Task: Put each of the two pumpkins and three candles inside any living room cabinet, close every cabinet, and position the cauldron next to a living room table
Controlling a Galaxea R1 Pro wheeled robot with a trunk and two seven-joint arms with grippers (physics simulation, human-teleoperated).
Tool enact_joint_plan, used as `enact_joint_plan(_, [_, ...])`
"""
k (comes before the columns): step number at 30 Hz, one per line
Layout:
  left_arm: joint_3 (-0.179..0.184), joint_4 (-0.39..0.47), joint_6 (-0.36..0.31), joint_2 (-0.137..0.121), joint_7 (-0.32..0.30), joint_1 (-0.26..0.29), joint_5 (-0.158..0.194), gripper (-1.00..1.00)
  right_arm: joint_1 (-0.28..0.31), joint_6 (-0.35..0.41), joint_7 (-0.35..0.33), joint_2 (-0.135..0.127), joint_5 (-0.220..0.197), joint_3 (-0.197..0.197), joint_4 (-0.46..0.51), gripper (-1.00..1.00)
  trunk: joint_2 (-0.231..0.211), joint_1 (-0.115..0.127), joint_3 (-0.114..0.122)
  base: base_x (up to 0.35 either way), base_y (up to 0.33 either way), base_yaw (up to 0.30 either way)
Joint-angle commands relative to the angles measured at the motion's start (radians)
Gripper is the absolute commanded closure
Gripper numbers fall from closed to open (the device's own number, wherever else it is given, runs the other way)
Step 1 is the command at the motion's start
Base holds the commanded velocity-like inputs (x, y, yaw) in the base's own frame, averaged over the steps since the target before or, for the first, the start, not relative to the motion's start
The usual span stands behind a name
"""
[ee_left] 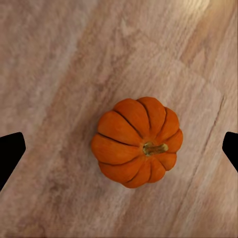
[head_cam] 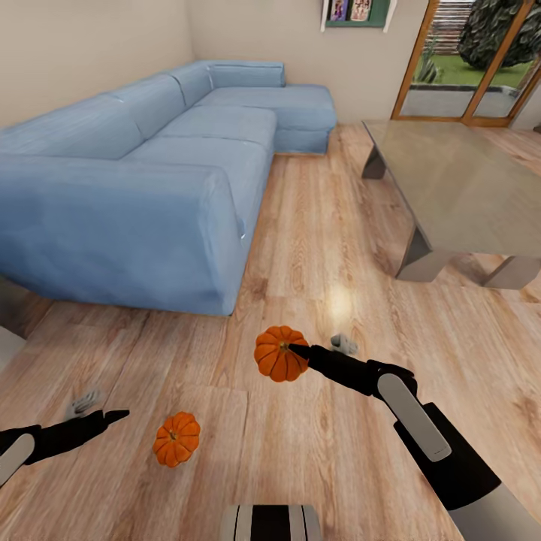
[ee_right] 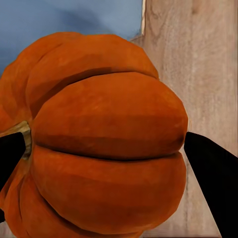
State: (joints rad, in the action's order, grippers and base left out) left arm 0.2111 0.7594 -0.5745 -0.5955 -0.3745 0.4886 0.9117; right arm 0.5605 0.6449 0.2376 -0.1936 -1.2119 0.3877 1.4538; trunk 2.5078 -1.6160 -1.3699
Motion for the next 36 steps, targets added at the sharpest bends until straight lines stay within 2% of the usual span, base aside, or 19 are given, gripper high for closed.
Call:
enact_joint_plan(1, [0.003,0.000,-0.003,0.001,-0.001,0.001,0.005,-1.00,0.001,-0.002,0.011,-0.001,-0.014,0.001,-0.001,1.00,0.001,0.000,-0.005,0.000,0.000,0.000])
enact_joint_plan(22, [0.001,0.000,-0.001,0.003,-0.004,0.001,0.013,-1.00,0.001,-0.020,0.004,0.000,-0.014,0.004,0.008,1.00,0.006,-0.010,-0.086,0.000,0.000,0.000])
enact_joint_plan(28, [0.002,0.000,0.001,0.003,-0.006,0.001,0.013,-1.00,0.001,-0.010,-0.032,-0.001,-0.012,0.075,0.085,1.00,0.007,-0.012,-0.109,0.000,0.000,0.000])
enact_joint_plan(36, [0.002,0.000,0.002,0.003,-0.007,0.001,0.011,-1.00,0.001,-0.008,-0.037,-0.001,-0.012,0.089,0.092,1.00,0.009,-0.016,-0.140,0.000,0.000,0.000])
